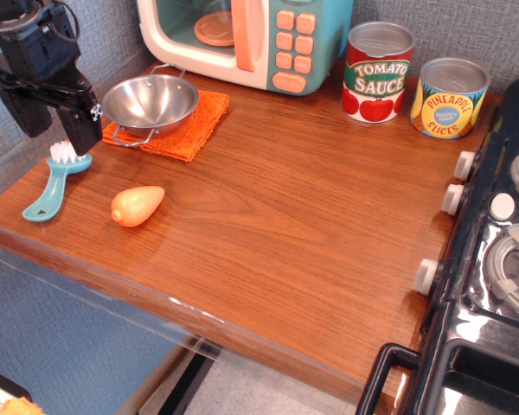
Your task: Move the colander to the right of the carrot
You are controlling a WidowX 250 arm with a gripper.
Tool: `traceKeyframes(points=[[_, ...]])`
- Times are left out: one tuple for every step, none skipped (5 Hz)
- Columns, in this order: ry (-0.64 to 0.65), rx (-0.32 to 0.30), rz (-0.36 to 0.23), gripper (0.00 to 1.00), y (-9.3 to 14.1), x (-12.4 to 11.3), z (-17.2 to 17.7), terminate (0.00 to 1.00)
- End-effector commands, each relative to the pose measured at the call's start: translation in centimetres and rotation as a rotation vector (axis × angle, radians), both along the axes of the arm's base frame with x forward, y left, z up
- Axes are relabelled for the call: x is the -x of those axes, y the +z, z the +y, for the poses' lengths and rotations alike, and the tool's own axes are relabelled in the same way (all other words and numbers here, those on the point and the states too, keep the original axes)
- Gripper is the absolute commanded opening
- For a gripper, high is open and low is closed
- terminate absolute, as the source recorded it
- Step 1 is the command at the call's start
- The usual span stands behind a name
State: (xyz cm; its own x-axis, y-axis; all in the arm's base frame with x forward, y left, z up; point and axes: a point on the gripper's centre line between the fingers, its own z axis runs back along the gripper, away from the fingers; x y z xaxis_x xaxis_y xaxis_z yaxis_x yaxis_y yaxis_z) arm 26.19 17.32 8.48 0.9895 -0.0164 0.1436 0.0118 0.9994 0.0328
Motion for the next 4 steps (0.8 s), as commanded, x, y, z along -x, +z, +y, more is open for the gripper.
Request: traceKeyframes(points=[[0.0,0.0,0.0,1.0,0.0,0.0,0.0,0.0],[0.01,-0.003,-0.006,1.0,-0.3,-2.9,-0.9,0.0],[0.017,0.0,-0.016,1.0,-0.3,-6.2,-2.1,0.0],[0.02,0.004,-0.042,1.0,0.1,-9.1,-3.1,0.0]])
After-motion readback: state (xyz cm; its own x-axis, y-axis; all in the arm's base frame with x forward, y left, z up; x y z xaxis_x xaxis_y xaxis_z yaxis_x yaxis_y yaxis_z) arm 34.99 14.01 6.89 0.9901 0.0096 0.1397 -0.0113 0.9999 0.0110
